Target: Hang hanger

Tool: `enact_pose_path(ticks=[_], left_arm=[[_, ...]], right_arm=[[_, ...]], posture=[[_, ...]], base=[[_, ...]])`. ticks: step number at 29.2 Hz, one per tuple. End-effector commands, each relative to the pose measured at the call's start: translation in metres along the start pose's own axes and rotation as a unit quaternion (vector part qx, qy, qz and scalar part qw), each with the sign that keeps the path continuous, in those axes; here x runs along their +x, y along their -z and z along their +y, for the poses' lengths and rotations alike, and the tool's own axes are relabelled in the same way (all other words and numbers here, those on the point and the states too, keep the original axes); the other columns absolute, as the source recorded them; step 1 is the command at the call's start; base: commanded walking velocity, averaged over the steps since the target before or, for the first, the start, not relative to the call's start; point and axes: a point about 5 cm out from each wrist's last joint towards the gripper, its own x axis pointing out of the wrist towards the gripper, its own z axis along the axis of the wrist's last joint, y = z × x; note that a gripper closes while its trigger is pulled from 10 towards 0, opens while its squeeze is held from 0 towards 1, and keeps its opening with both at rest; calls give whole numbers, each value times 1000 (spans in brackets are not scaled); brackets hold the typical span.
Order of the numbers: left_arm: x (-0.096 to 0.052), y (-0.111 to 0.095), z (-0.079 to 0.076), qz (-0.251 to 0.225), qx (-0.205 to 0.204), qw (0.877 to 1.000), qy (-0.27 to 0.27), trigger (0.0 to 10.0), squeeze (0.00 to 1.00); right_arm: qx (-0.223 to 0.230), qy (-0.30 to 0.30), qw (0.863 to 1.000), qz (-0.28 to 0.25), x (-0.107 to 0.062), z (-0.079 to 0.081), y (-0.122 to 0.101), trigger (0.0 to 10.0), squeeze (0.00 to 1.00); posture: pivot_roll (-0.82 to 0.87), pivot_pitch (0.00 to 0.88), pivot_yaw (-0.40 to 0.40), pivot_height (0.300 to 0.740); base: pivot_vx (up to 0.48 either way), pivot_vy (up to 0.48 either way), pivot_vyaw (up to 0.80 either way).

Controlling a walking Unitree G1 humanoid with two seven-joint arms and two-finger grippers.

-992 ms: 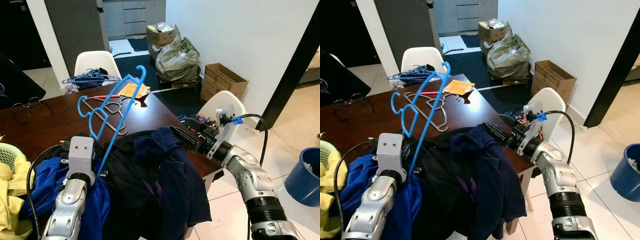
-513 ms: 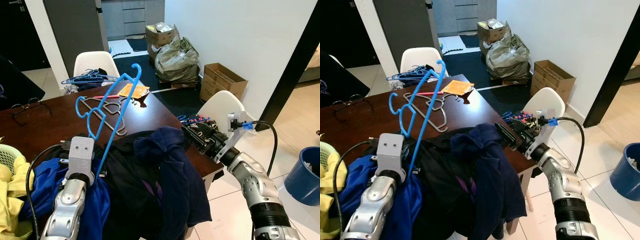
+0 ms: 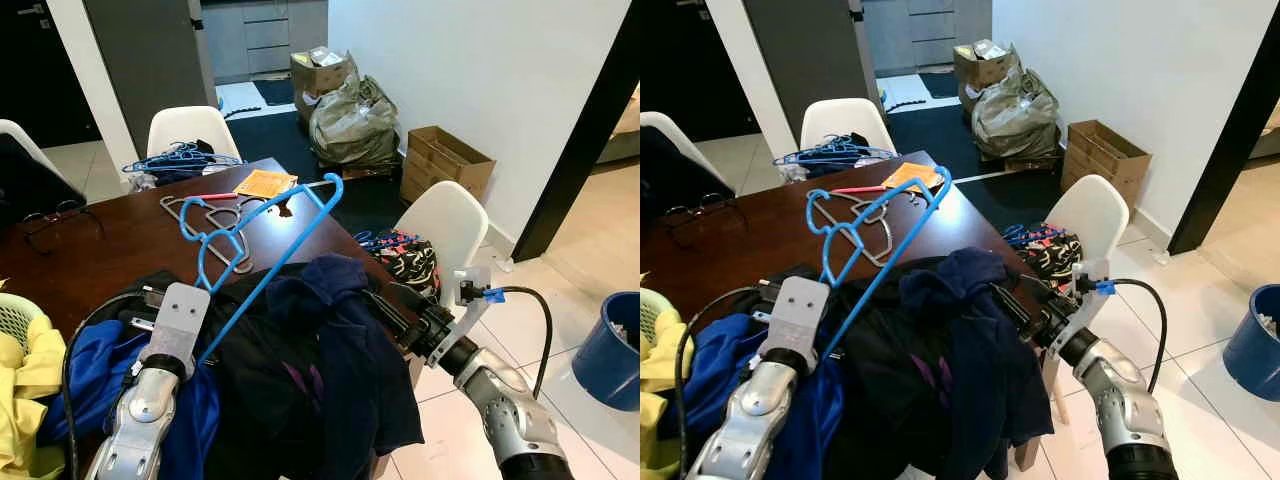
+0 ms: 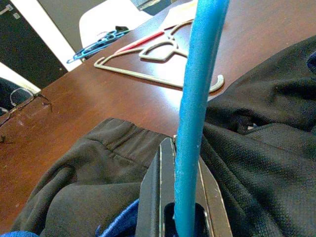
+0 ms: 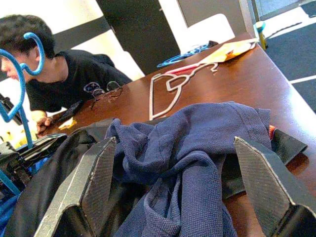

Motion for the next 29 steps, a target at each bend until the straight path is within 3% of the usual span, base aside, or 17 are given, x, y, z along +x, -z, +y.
enact_pose_path(ticks=[1,8,10,16,17,18,20,21,22,25,26,28,29], left_arm=[[-4,13,2,27,12,1000,4,10000,0],[-2,8,5,13,7,1000,-2,10000,0],[0,4,7,6,7,1000,-4,10000,0],[1,2,8,3,9,1000,-4,10000,0],[5,-5,15,-15,52,999,1,10000,0],[5,-5,15,-15,52,999,1,10000,0],[13,-26,31,-64,157,985,23,10000,0],[13,-26,31,-64,157,985,23,10000,0],[18,-40,41,-89,204,974,28,10000,0],[22,-51,51,-108,233,966,29,10000,0],[25,-65,60,-130,267,954,30,10000,0],[25,-65,60,-130,267,954,30,10000,0],[29,-84,68,-160,304,938,32,10000,0]], right_arm=[[6,-8,1000,0,3,3,3,10000,0],[2,-23,1000,-20,8,6,-11,10000,0],[5,-39,998,-44,12,10,-24,10000,0],[7,-49,997,-55,14,12,-30,10000,0],[5,-90,993,-81,14,18,-50,10000,0],[5,-90,993,-81,14,18,-50,10000,0],[-11,-134,981,-140,15,22,-94,10000,0],[-11,-134,981,-140,15,22,-94,10000,0],[-21,-131,976,-175,14,18,-119,10000,0],[-27,-119,971,-205,13,13,-137,10000,0],[-33,-110,966,-230,12,9,-155,10000,0],[-33,-110,966,-230,12,9,-155,10000,0],[-52,-114,962,-244,13,11,-172,10000,0]], posture=[[38,0,25,740],[39,0,21,740],[36,0,23,740],[36,0,23,740],[35,0,26,740],[35,0,26,740],[38,0,22,740],[38,0,22,740],[38,0,22,740],[42,0,20,740],[42,0,22,740],[42,0,22,740],[44,0,15,740]], base=[[0,0,0],[0,0,0],[0,0,0],[0,0,0],[0,0,0],[0,0,0],[0,0,0],[0,0,0],[0,0,0],[0,0,0],[0,0,0],[0,0,0],[0,0,0]])
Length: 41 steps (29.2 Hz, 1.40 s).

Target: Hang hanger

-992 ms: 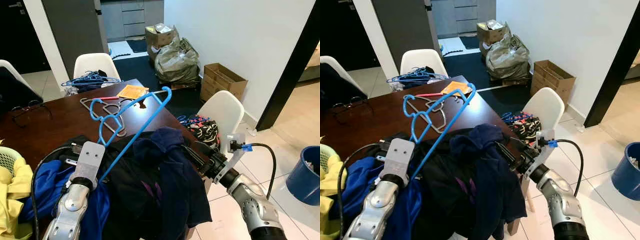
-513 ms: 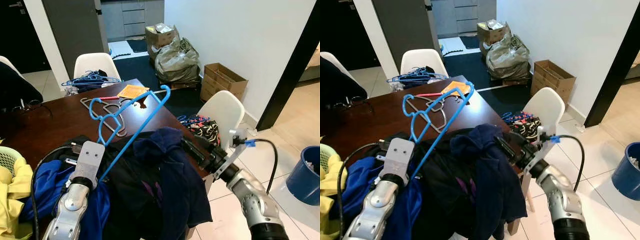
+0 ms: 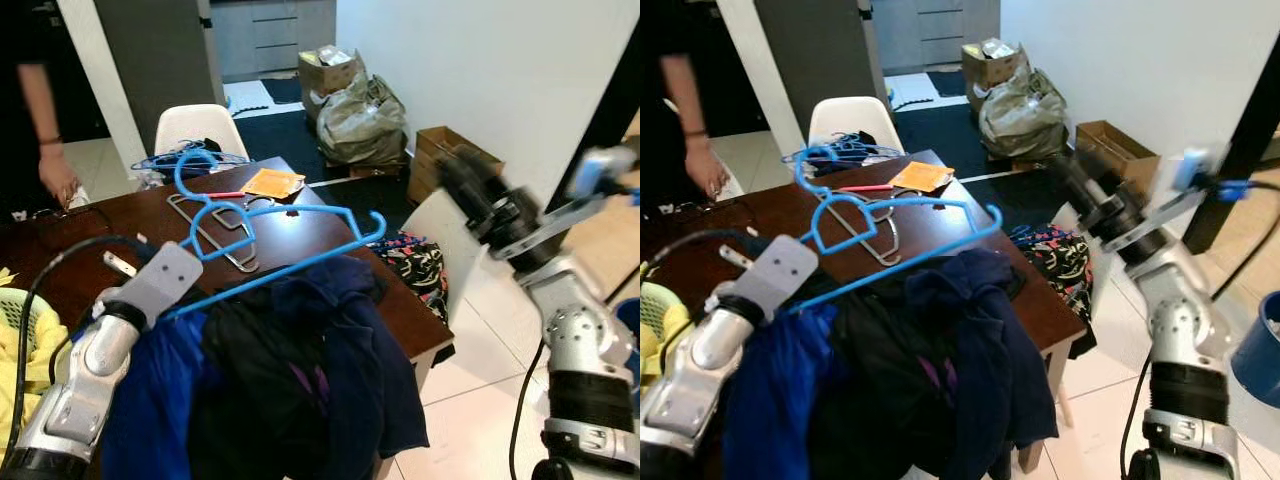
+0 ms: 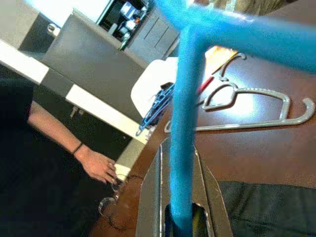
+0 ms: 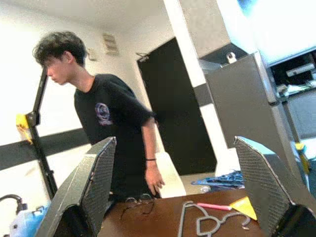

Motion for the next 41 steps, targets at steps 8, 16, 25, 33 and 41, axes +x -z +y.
enact_pose_path(ticks=[8,16,25,33,41], left_arm=[[20,-57,29,-152,117,980,46,10000,0],[22,-64,15,-182,174,963,95,10000,0],[16,-63,-8,-193,198,952,133,10000,0],[15,-72,-20,-220,217,941,141,10000,0],[16,-79,-31,-237,222,935,141,10000,0]], right_arm=[[-86,-160,977,112,29,37,2,10000,0],[-72,-292,936,180,33,64,7,10000,0],[-91,-339,899,262,29,74,21,10000,0],[-121,-326,883,314,53,96,47,10000,0],[-155,-281,881,349,64,95,58,10000,0]], posture=[[51,0,9,740],[49,0,16,740],[45,0,15,740],[42,0,15,740],[38,0,14,740]], base=[[0,0,0],[0,0,0],[0,0,0],[0,0,0],[0,0,0]])
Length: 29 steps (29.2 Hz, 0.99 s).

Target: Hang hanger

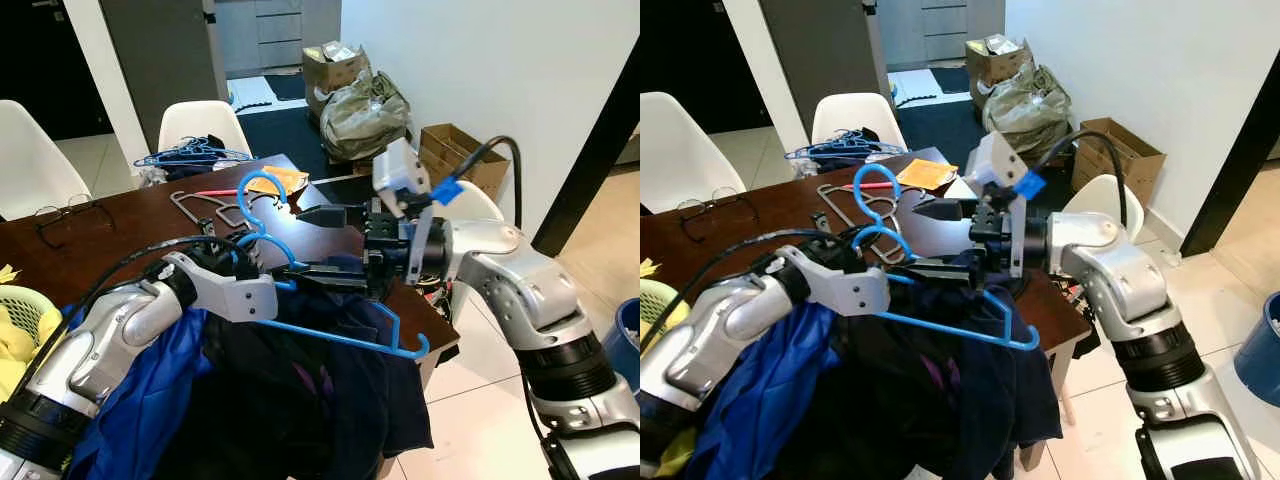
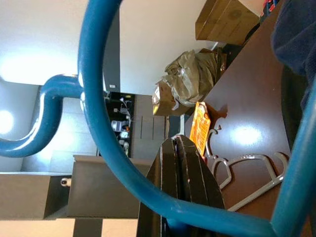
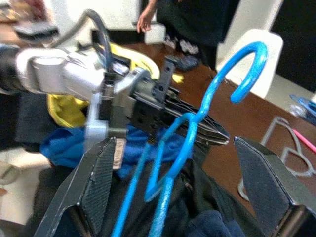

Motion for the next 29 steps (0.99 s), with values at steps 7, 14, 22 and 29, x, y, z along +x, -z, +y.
enact_pose_path(ticks=[7,14,22,29], left_arm=[[7,-10,-1,-22,16,1000,-8,10000,0],[13,-21,-5,-39,22,999,-11,10000,0],[15,-24,-7,-49,37,998,-7,10000,0],[16,-25,-7,-50,43,998,-8,10000,0]], right_arm=[[0,31,998,49,3,-5,6,10000,0],[40,81,994,60,9,-12,10,10000,0],[63,58,990,111,10,-2,25,4157,0],[68,30,989,127,11,6,31,2902,0]], posture=[[34,0,12,740],[31,0,12,740],[31,0,7,740],[29,0,3,740]], base=[[0,0,0],[0,0,0],[0,0,0],[0,0,0]])
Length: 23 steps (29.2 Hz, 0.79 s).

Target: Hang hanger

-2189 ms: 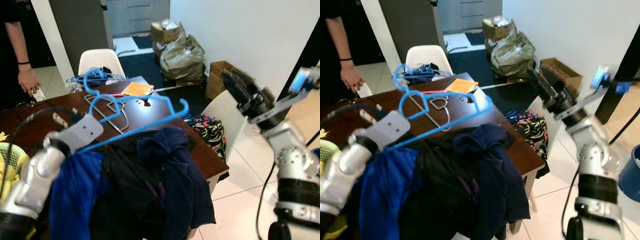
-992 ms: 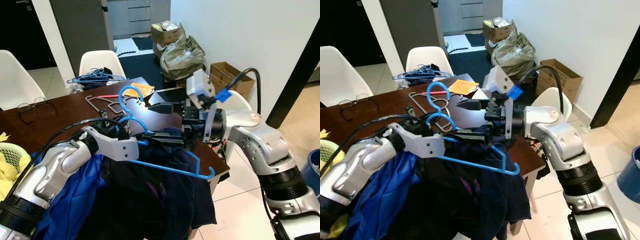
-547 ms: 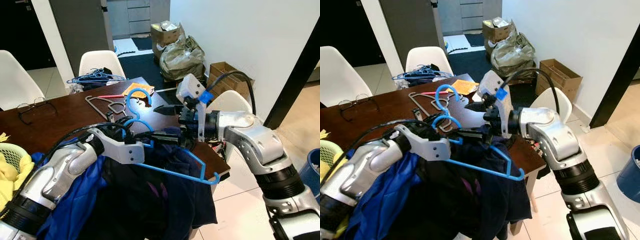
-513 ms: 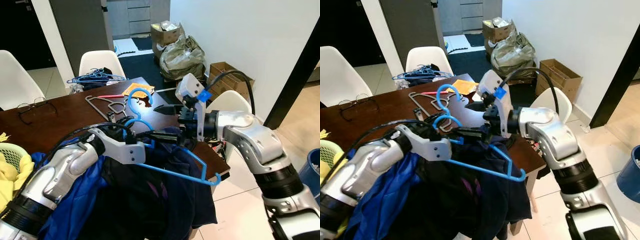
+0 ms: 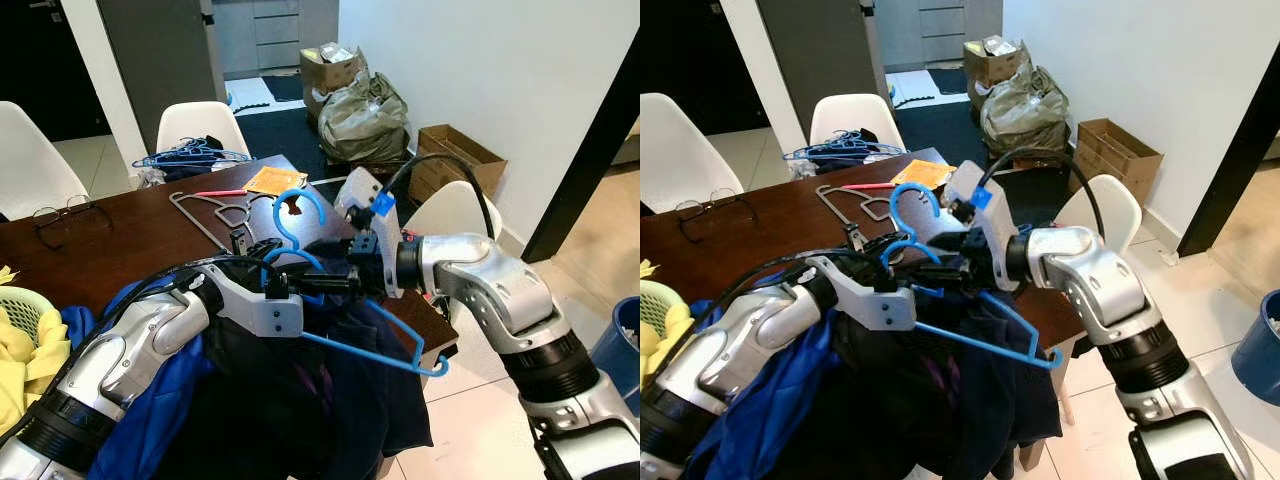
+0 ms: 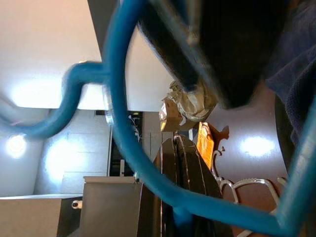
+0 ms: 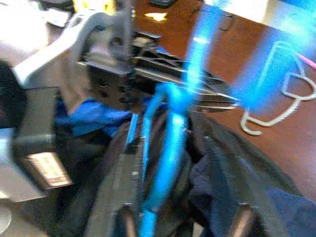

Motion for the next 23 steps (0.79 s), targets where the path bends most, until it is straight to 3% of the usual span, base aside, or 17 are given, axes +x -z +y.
enact_pose_path(ticks=[1,16,17,18,19,20,23], left_arm=[[4,-7,4,-19,16,1000,-9,10000,0],[5,-13,1,-30,-1,1000,-2,10000,0],[5,-13,0,-28,-13,1000,4,10000,153],[5,-13,0,-28,-13,1000,4,10000,153],[6,-14,-1,-24,-41,999,8,10000,1000],[6,-14,-1,-24,-41,999,8,10000,1000],[8,-22,-3,-23,-178,984,4,10000,1000]], right_arm=[[0,-7,1000,19,0,4,6,0,0],[3,47,999,-3,1,-8,3,0,0],[-1,47,999,-6,0,-8,2,0,0],[-1,47,999,-6,0,-8,2,0,0],[-8,47,999,-11,0,-8,1,0,0],[-8,47,999,-11,0,-8,1,0,0],[-20,49,998,-25,-2,-7,-2,0,0]], posture=[[28,0,0,740],[45,0,3,740],[40,0,0,740],[40,0,0,740],[31,0,-2,740],[31,0,-2,740],[21,0,-3,740]], base=[[0,0,0],[0,0,0],[0,0,0],[0,0,0],[0,0,0],[0,0,0],[0,0,0]])
